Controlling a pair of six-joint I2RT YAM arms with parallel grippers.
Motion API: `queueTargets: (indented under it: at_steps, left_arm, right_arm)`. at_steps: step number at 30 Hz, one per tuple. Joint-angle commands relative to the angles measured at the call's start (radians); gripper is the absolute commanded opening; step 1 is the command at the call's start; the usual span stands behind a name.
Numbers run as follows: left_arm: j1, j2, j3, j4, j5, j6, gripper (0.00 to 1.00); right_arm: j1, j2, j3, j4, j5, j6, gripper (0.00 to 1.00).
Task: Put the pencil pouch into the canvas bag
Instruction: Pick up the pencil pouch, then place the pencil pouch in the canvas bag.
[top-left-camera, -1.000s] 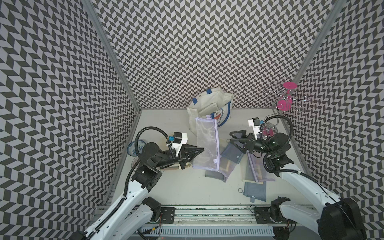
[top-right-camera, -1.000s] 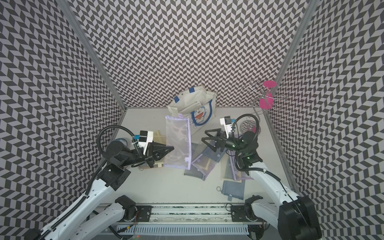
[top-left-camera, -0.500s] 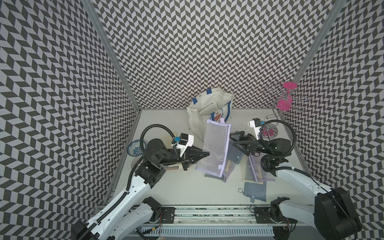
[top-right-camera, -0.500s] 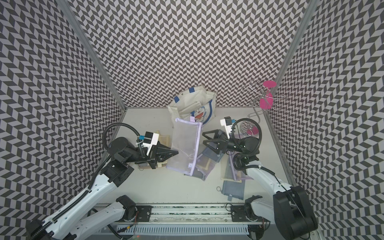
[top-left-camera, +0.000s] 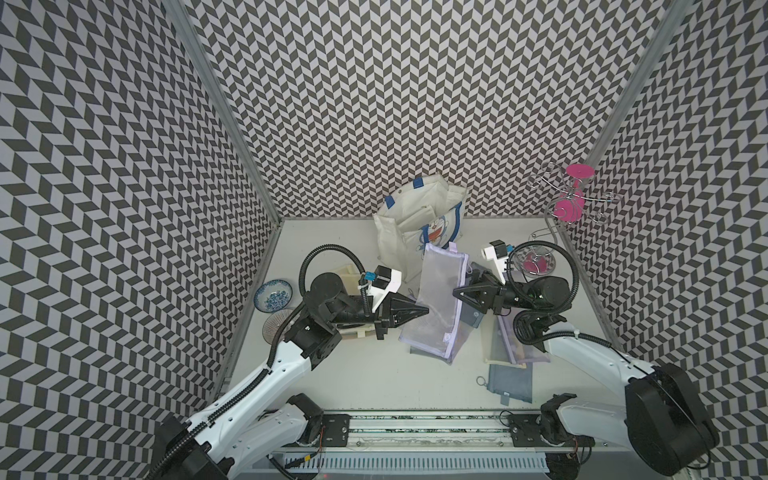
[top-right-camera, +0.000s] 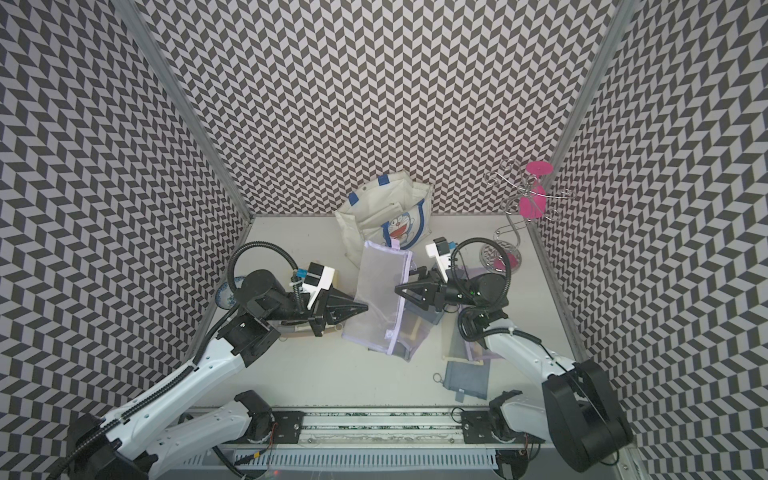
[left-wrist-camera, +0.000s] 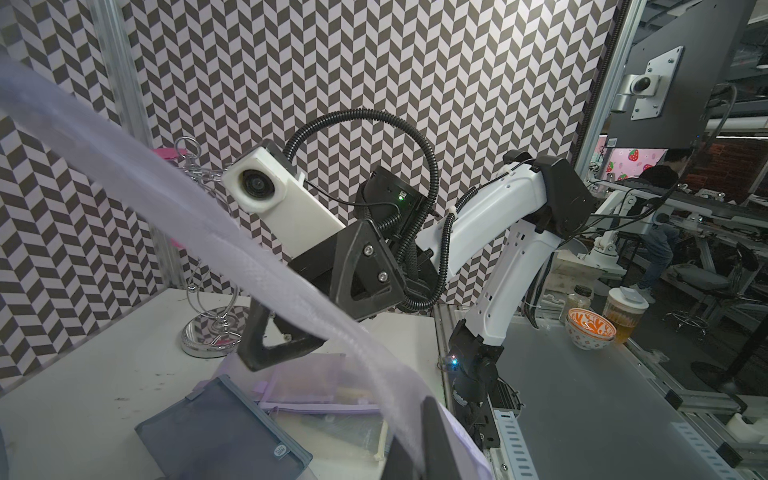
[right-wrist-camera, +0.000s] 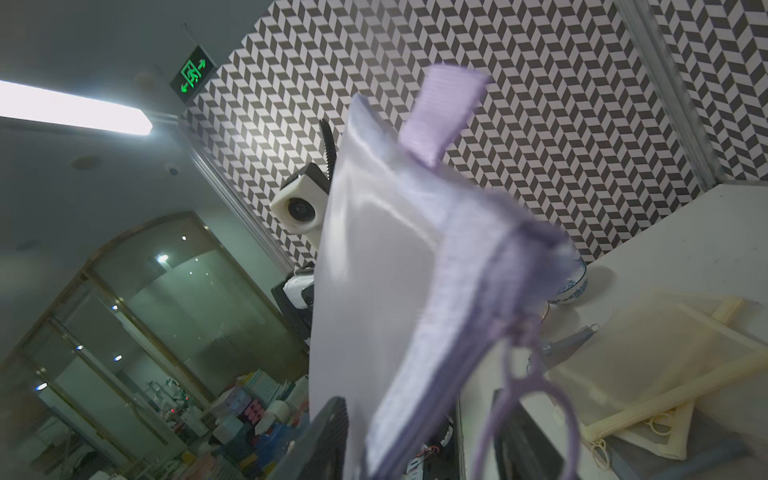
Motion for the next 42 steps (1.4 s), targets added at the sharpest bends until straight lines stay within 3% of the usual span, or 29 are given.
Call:
queueTargets:
  at_steps: [1, 6, 12, 16, 19, 25, 33, 42]
  left_arm:
    - [-0.005, -0.012, 0.021, 0.033, -0.029, 0.004, 0.00]
    - [-0.004, -0.004, 0.019, 0.025, -0.057, 0.006, 0.00]
    - [-0.004, -0.009, 0.024, -0.024, -0.154, -0.012, 0.02]
    - [-0.003, -0.038, 0.005, -0.085, -0.260, -0.041, 0.32]
    - [0.002, -0.075, -0.017, -0.128, -0.352, -0.058, 0.48]
    - [0.020, -0.129, -0.055, -0.169, -0.463, -0.093, 0.81]
    - [0.065, -0.114, -0.030, -0.402, -0.723, -0.100, 0.91]
    - [0.189, -0.198, -0.082, -0.472, -0.745, -0.128, 0.99]
  right_arm:
    - [0.012, 0.000, 0.022, 0.065, -0.012, -0.002, 0.27]
    - [0.013, -0.025, 0.028, -0.035, 0.005, -0.080, 0.00]
    - [0.012, -0.111, 0.040, -0.255, 0.073, -0.239, 0.00]
    - [0.010, -0.186, 0.055, -0.433, 0.176, -0.384, 0.00]
    - [0.010, -0.252, 0.075, -0.595, 0.293, -0.492, 0.00]
    - [0.010, -0.297, 0.014, -0.527, 0.395, -0.473, 0.00]
    - [0.010, -0.251, 0.035, -0.561, 0.479, -0.498, 0.00]
    - [0.011, -0.216, 0.150, -0.675, 0.598, -0.486, 0.00]
